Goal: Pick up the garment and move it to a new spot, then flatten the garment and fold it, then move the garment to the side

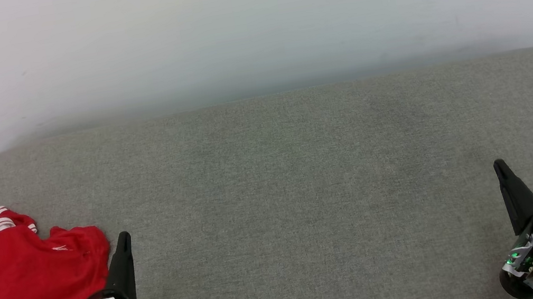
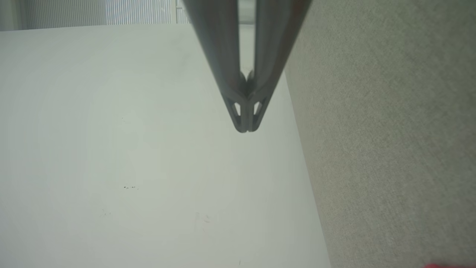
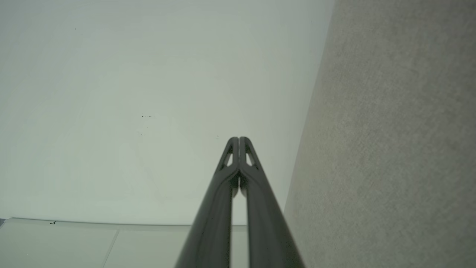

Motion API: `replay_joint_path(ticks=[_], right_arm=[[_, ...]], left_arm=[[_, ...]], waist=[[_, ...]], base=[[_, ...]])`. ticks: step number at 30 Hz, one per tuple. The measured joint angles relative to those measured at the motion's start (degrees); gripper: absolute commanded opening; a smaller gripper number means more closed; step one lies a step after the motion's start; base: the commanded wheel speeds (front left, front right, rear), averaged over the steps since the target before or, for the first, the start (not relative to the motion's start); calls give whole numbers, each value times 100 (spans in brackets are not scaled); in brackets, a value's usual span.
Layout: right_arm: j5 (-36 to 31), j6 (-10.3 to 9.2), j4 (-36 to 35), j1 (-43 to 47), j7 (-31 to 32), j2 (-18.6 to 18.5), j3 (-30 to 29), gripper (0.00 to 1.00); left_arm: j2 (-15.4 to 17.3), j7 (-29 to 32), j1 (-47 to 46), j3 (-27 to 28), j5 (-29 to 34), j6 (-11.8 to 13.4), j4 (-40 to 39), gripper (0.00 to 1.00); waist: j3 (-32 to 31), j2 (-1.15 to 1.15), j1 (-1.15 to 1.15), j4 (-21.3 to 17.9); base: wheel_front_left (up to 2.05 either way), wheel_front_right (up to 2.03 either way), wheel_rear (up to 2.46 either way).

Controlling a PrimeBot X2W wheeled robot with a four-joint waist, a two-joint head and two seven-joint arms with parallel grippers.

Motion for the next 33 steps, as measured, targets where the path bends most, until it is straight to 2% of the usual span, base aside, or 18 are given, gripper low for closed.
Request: replay_joint_path(ticks=[33], right_arm=[[0,0,0,0,0,0,0,0]], left_arm=[[0,0,0,0,0,0,0,0]], waist=[[0,0,0,0]], base=[[0,0,0]])
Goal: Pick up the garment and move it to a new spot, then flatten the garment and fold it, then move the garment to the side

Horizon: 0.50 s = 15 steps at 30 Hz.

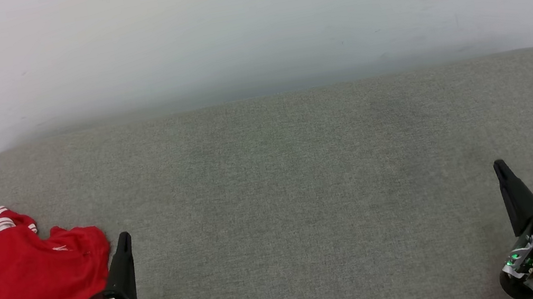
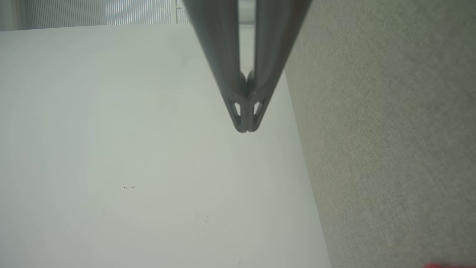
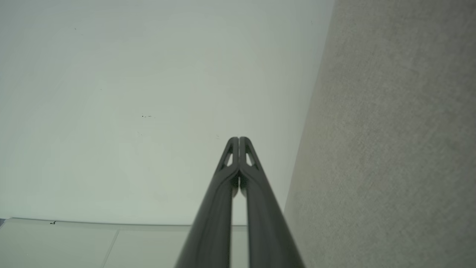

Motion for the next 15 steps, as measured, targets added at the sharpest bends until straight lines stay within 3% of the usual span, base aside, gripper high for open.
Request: replay_joint_path(ticks=[1,15], right_arm=[[0,0,0,0,0,0,0,100],[-32,-9,-193,328,-269,12,20,100]], left_arm=[[0,0,0,0,0,0,0,100],[-18,-276,93,-495,-66,3,19,100]], waist=[[0,0,0,0],[15,0,0,-4]], base=[[0,0,0],[0,0,0]])
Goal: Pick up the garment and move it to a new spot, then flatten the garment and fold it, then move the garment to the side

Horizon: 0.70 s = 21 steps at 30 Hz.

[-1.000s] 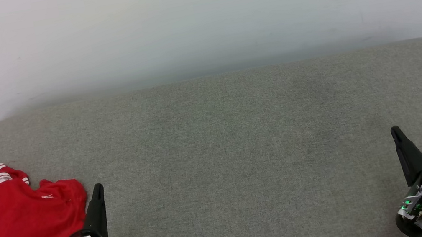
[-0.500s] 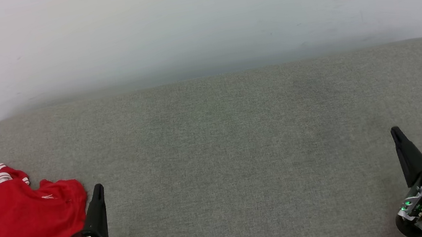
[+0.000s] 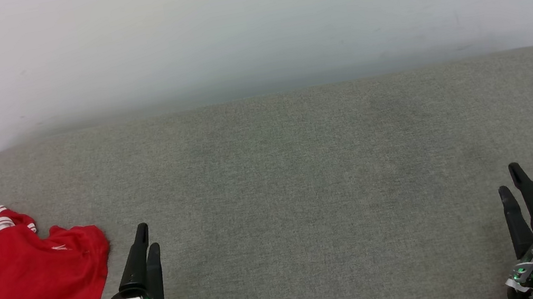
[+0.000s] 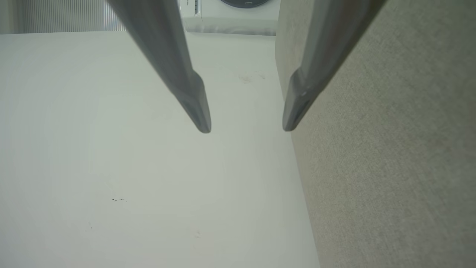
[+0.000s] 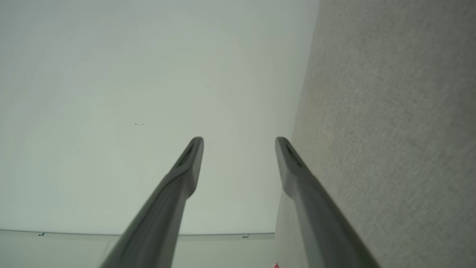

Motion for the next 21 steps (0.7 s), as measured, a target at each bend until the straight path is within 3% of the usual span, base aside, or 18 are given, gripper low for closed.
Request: replay_joint_path(ticks=[7,21], right_arm=[[-413,0,-237,72,-191,-41,73,100],[-2359,0,-649,206,-532,-111,102,100]], left_arm=[[8,-208,-100,-210,272,0,-90,100],[5,-521,-110,-154,2317,0,-286,100]], waist=[[11,0,0,-4],[25,0,0,-14]], base=[[0,0,0],[0,0,0]])
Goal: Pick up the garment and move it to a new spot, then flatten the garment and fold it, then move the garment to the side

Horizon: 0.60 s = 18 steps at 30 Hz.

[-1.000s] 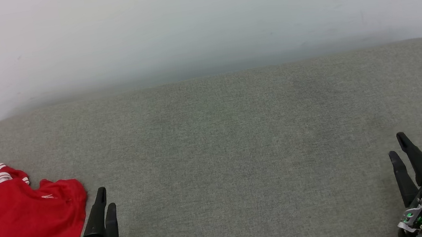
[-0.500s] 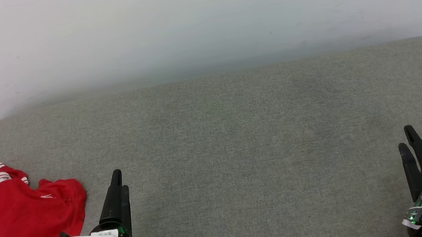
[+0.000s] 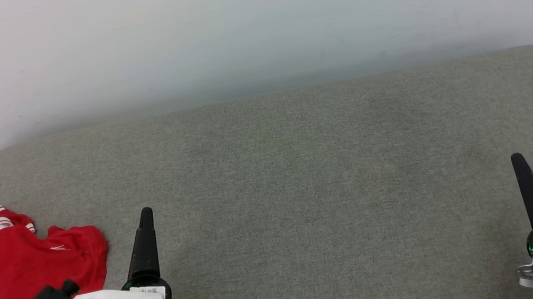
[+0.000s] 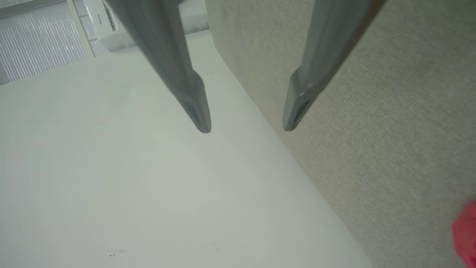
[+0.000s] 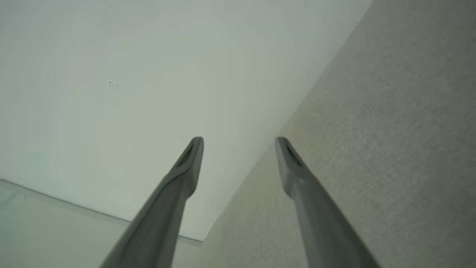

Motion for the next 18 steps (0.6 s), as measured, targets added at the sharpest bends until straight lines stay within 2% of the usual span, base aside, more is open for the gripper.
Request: replay_joint_path(ticks=[9,18], right_arm=[[-1551,0,-219,93,-107,-45,75,100],[-2647,0,-413,207,-78,-42,151,100]], left_arm=[[-1,-188,13,-162,1407,122,-62,100],[5,-347,20,-333,2569,274,-32,100]], waist=[[-18,0,0,-1],[-25,0,0,5]], base=[[0,0,0],[0,0,0]])
